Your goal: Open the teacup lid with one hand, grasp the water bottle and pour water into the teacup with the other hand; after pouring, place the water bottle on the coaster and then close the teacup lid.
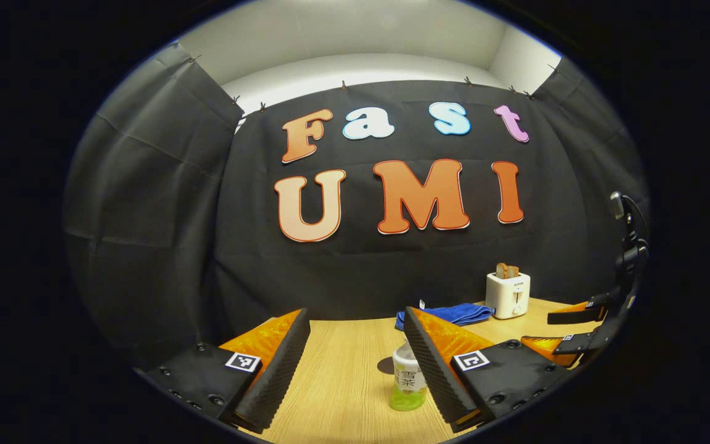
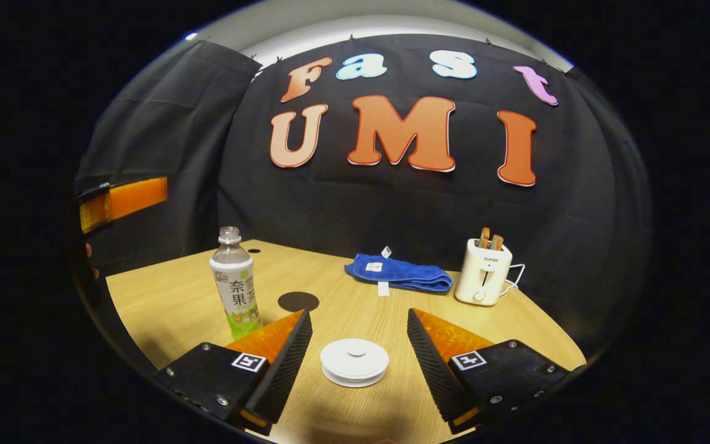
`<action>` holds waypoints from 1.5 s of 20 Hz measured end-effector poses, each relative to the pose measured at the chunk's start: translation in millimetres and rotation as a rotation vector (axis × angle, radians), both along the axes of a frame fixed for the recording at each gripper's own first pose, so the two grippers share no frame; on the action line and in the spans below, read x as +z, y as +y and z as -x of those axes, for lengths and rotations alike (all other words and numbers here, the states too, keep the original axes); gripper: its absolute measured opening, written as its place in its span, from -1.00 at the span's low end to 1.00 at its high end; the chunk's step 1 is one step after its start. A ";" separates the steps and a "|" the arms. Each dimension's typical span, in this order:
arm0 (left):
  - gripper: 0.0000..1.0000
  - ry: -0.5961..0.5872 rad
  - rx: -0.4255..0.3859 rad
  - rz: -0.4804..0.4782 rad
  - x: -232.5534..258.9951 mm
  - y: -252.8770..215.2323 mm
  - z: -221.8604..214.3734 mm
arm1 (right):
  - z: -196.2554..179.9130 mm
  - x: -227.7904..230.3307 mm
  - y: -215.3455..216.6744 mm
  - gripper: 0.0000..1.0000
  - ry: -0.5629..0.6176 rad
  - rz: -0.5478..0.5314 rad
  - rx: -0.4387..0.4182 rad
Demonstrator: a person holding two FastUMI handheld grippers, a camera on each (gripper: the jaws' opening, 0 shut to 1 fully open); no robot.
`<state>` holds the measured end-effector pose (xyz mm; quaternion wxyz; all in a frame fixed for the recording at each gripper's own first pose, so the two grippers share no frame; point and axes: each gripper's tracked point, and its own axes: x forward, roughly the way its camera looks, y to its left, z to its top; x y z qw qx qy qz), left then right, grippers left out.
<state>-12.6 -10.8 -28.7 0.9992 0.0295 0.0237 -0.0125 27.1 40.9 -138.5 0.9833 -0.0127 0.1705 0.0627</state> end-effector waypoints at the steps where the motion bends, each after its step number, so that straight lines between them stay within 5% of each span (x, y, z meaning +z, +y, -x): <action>1: 0.96 0.001 -0.001 -0.002 -1.2 -0.1 0.7 | -3.3 -9.4 2.1 0.84 0.017 0.001 0.008; 17: 0.99 0.064 -0.035 -0.051 -35.1 -19.8 -8.0 | -28.6 -72.8 7.0 -0.34 0.178 0.019 0.019; 30: 0.99 0.135 -0.089 -0.011 -69.9 -41.6 -10.6 | -27.2 -49.8 7.8 -0.56 0.101 -0.056 0.054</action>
